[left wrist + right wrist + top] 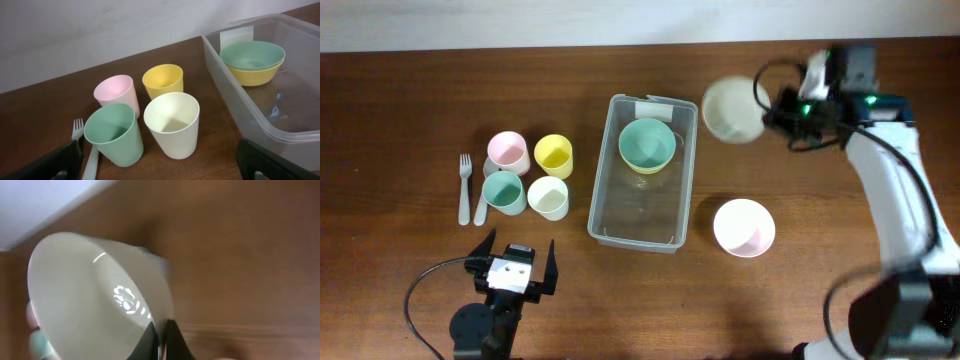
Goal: Pack container
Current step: 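Carry the cream bowl with the right gripper and stack it on the green bowl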
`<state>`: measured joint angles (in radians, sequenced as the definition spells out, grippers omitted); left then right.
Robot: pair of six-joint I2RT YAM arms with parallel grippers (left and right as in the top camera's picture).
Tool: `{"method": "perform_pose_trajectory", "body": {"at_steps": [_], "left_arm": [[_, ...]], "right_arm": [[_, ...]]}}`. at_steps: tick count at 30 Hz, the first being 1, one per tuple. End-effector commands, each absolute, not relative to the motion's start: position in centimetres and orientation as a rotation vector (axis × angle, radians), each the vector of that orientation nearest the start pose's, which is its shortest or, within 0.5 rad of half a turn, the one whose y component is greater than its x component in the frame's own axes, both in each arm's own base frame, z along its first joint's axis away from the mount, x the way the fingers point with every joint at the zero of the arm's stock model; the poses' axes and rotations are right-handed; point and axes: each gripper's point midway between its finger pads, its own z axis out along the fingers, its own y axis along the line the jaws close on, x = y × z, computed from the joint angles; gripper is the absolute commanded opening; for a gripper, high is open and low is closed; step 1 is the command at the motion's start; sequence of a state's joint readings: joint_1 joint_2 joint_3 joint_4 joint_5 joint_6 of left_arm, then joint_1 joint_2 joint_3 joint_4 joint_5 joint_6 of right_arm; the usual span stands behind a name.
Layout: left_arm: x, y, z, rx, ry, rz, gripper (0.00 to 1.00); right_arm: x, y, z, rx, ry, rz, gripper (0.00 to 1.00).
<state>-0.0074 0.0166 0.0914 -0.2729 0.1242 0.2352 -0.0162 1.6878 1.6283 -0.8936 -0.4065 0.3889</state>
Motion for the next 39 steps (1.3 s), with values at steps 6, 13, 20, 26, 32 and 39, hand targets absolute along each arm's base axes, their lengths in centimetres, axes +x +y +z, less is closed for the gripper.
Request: {"method": "perform_pose_trajectory", "body": {"at_steps": [6, 13, 20, 26, 32, 39], "left_arm": [[23.5, -2.6, 14.7, 0.303, 1.740, 0.033, 1.00], [23.5, -2.6, 14.7, 0.303, 1.740, 0.033, 1.00], [23.5, -2.6, 14.7, 0.303, 1.740, 0.033, 1.00], [23.5, -2.6, 14.7, 0.303, 1.740, 0.033, 1.00], [23.5, -2.6, 14.7, 0.303, 1.740, 0.033, 1.00], [23.5, -2.6, 14.7, 0.303, 1.740, 0.033, 1.00]], "right_arm": [[41.9, 17.2, 27.4, -0.002, 2.478, 0.714, 0.04], [43.6, 20.1, 18.0, -0.017, 2.679, 0.590, 0.04], [45.5, 21.5, 11.2, -0.045, 2.766, 0.679, 0.04], [46.0, 21.6, 12.9, -0.101, 2.720, 0.760, 0.50], [45.3, 18.4, 20.1, -0.089, 2.626, 0.738, 0.38], [42.4, 14.9, 27.3, -0.102, 2.509, 0.671, 0.39]]}}
